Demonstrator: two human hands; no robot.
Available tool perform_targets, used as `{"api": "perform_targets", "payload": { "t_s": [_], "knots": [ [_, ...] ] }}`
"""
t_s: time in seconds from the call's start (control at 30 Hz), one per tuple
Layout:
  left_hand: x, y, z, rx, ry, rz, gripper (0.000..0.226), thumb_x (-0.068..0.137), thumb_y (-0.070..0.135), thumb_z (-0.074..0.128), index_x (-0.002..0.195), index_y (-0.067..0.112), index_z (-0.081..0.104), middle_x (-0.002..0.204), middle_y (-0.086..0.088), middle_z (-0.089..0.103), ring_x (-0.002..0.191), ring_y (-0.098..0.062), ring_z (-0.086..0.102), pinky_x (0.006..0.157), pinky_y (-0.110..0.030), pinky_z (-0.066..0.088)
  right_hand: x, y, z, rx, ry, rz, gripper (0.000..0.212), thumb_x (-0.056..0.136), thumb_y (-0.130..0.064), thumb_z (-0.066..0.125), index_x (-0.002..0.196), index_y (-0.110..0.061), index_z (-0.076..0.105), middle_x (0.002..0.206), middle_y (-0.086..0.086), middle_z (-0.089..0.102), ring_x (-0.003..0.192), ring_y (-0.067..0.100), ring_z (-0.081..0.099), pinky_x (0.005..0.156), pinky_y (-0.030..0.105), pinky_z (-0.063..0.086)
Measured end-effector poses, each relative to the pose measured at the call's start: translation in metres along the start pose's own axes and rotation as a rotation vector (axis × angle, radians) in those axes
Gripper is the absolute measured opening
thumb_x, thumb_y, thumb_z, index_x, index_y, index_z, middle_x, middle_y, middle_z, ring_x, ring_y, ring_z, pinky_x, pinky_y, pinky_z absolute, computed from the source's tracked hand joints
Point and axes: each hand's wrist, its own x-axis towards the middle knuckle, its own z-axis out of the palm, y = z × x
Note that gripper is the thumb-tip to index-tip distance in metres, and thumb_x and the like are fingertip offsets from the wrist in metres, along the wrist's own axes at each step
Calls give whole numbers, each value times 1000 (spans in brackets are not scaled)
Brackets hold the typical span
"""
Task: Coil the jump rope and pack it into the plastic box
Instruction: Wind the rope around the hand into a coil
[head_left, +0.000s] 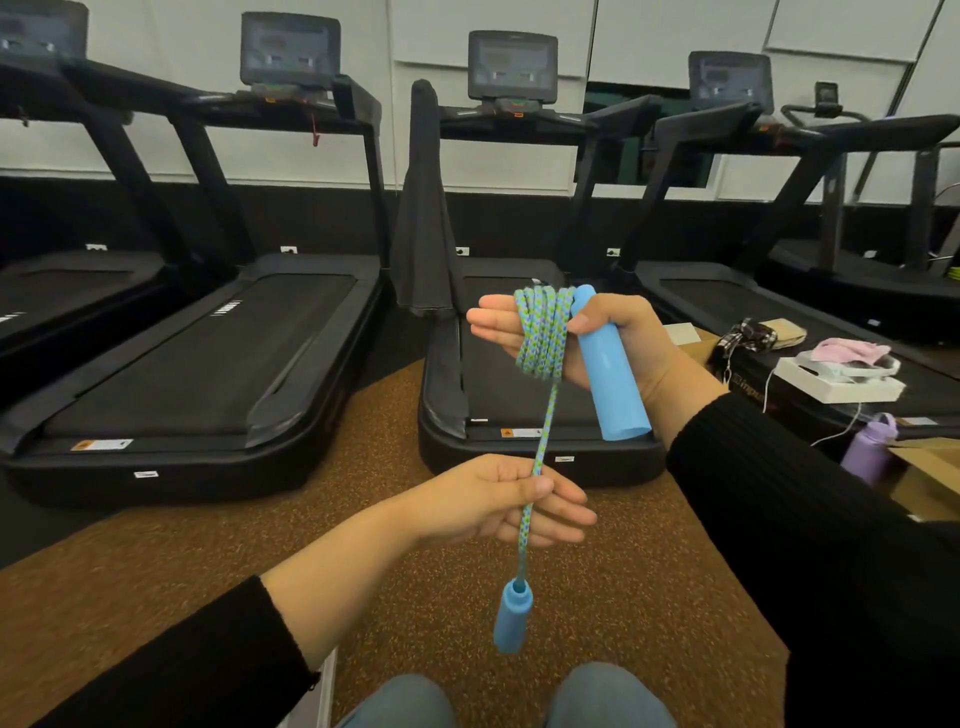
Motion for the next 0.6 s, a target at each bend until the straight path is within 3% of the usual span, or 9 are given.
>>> {"api": "perform_targets", "payload": {
  "t_s": [0.13,0.3,0.47,0.6],
  "knots": [
    [-10,14,11,-162,-91,-10,31,97,20,39,101,18,70,106,-2,74,95,-15,72,81,-26,57,-4,6,-1,2,32,5,53,70,-7,48,122,-5,62,131,14,60,126,27,52,107,33,40],
    [-17,31,13,-179,-138,16,28,87,28,49,98,20,73,106,-2,74,94,-16,72,80,-27,58,-6,12,0,-6,55,35,54,74,-4,32,115,-7,68,124,11,65,120,23,58,102,31,45],
    [-22,43,7,-180,-154,57,27,84,30,54,98,19,74,106,-3,74,94,-16,72,80,-27,58,-8,15,4,-53,20,101,53,70,-4,36,108,-11,72,117,7,69,115,18,61,104,32,41],
    [-28,51,-1,-197,-194,98,22,83,29,61,98,19,74,105,-4,74,96,-17,72,82,-28,58,-11,19,5,9,-62,108,48,62,-11,59,109,-8,72,114,10,70,111,20,64,94,31,50]
  ]
}}
